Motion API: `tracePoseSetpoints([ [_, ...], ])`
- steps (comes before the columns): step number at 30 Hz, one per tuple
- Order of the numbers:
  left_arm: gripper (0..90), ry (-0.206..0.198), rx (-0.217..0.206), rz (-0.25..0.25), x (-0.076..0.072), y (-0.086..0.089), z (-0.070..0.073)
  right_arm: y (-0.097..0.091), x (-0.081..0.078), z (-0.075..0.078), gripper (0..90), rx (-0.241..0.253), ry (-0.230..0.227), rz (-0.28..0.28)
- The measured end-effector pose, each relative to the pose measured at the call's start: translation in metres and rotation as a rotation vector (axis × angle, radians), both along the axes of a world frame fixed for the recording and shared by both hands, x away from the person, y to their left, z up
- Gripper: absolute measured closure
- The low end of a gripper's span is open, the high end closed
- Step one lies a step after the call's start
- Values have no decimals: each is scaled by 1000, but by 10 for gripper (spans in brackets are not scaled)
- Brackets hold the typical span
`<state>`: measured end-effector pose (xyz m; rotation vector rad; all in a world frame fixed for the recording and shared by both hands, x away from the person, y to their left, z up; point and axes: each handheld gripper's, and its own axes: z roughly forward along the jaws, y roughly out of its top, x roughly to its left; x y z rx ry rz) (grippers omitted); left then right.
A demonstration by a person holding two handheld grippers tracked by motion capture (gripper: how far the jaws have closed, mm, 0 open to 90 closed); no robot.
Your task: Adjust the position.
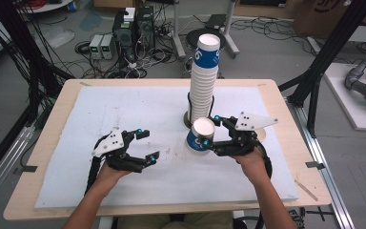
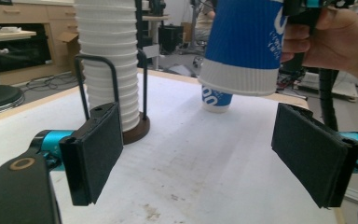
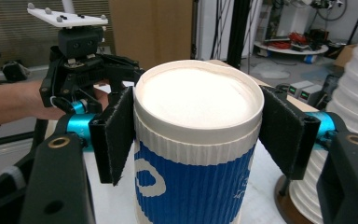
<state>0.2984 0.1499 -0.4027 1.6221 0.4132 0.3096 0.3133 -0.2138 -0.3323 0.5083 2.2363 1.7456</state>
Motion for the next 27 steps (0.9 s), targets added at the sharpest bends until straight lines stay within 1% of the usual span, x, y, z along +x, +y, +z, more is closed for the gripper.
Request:
tracePoseSetpoints([
  [1,164,1,0,-7,-1,-1,1,1,-1,0,318,1,8,5],
  [3,164,-8,-2,-27,-1,-7,3,4,-1,0,318,1,8,12],
  [8,161,1,-10,-66,1,-20,8,9,-3,-1,318,4,13,32],
  [11,158,-5,-17,-91,2,-28,11,11,-2,-2,318,9,17,40],
  [16,154,-6,-32,-107,5,-41,12,15,-3,-5,318,14,27,55],
  [21,137,-11,-37,-148,8,-56,11,16,-4,-4,318,27,27,66],
  [23,135,-16,-32,-159,8,-62,11,16,-4,-4,318,34,35,71],
  [27,131,-24,-24,-160,10,-70,11,17,-4,-4,318,40,36,78],
])
